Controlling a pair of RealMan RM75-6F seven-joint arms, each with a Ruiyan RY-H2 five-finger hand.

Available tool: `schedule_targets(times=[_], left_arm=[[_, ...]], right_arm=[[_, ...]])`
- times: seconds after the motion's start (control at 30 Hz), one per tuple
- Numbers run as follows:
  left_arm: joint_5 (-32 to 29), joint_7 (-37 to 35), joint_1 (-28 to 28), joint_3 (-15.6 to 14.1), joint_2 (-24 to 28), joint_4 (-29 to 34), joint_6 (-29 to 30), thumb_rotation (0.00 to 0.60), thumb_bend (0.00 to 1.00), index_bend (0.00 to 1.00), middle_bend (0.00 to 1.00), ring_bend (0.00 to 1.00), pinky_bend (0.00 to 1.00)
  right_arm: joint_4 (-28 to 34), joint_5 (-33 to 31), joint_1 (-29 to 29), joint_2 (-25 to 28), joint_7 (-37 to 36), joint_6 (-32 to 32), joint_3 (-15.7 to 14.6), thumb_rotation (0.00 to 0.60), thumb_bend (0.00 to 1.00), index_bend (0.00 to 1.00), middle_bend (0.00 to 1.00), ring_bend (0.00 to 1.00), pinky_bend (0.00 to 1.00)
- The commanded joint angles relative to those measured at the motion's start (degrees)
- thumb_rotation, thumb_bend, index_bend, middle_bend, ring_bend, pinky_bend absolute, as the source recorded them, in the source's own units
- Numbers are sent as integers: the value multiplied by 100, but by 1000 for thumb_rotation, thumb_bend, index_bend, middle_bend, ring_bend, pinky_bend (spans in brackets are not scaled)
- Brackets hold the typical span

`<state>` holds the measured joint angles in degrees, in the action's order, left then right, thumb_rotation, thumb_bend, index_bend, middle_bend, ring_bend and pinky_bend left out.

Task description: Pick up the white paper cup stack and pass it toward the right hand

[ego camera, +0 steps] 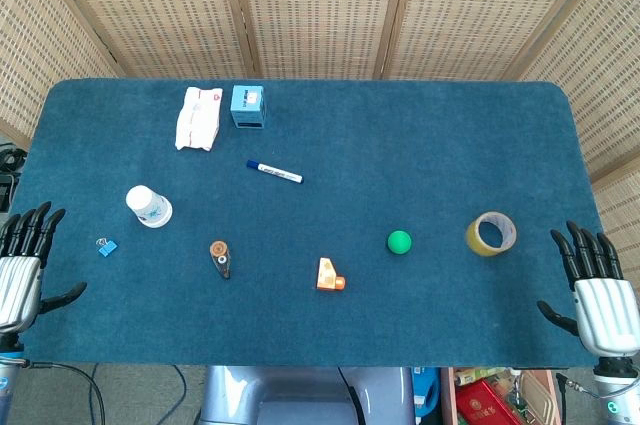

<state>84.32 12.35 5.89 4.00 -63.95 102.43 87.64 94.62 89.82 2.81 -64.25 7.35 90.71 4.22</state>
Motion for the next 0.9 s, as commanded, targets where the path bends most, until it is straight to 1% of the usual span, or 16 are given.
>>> schedule_targets(times=[0.03, 0.13, 0.2, 0.27, 0.33, 0.4, 0.47, 0.53, 0.57, 0.6, 0.63, 0.67, 0.7, 0.8, 0.9], left_arm=[[-8, -13, 3, -3, 11, 0, -21, 600, 50, 0, 0, 0, 0], [-60, -53, 23, 14, 24, -25, -80, 600, 50, 0, 0, 0, 0], [-114, -109, 107, 24, 70, -37, -265, 600, 50, 0, 0, 0, 0], [-188, -160, 290, 82, 176, -63, -580, 600, 51, 0, 0, 0, 0], [-227, -163, 667, 266, 250, -341, -1027, 600, 52, 0, 0, 0, 0], [-247, -277, 940, 371, 245, -606, -1372, 600, 53, 0, 0, 0, 4], [-227, -512, 1229, 458, 198, -921, -1728, 600, 53, 0, 0, 12, 66], [-208, -643, 1359, 494, 151, -1094, -1873, 600, 52, 0, 25, 67, 162], [-187, -759, 1466, 524, 93, -1236, -1986, 600, 52, 0, 57, 117, 206], [-145, -1043, 1678, 548, -31, -1542, -2254, 600, 52, 7, 99, 161, 236], [-107, -1175, 1873, 536, -162, -1841, -2530, 600, 52, 17, 124, 186, 252], [-78, -1289, 2038, 534, -318, -2159, -2727, 600, 52, 41, 156, 215, 273], [-42, -1381, 2127, 524, -437, -2386, -2803, 600, 52, 77, 183, 238, 291], [-60, -1517, 2286, 515, -733, -2893, -2924, 600, 53, 146, 225, 271, 323], [-196, -1553, 2457, 534, -994, -3323, -3137, 600, 53, 168, 232, 277, 329]], right_arm=[[2, -2, -2, 2, 18, -5, -4, 600, 0, 0, 0, 0, 0], [8, 6, -4, 9, 0, 2, -1, 600, 0, 0, 0, 0, 0], [16, -1, -1, 16, -15, -7, 3, 600, 0, 0, 0, 0, 0], [10, -16, 4, 24, -22, -36, 0, 600, 0, 0, 0, 0, 0], [5, -70, 19, 38, -33, -128, -17, 600, 0, 0, 0, 0, 0], [26, -118, 27, 58, -49, -182, -16, 600, 0, 0, 0, 0, 0], [32, -179, 48, 66, -21, -215, 20, 600, 0, 0, 0, 0, 0], [30, -218, 60, 62, 1, -237, 40, 600, 0, 0, 0, 0, 0], [27, -259, 69, 57, 19, -259, 55, 600, 0, 0, 0, 0, 0], [29, -350, 80, 48, 62, -316, 74, 600, 0, 0, 0, 0, 0], [15, -448, 82, 42, 122, -384, 75, 600, 0, 0, 0, 0, 0], [7, -517, 97, 32, 171, -434, 91, 600, 0, 0, 0, 0, 0], [6, -564, 110, 22, 201, -459, 109, 600, 0, 0, 0, 0, 0], [17, -676, 151, 7, 240, -529, 163, 600, 0, 0, 0, 0, 0], [7, -754, 193, -5, 275, -592, 203, 600, 0, 0, 0, 0, 0]])
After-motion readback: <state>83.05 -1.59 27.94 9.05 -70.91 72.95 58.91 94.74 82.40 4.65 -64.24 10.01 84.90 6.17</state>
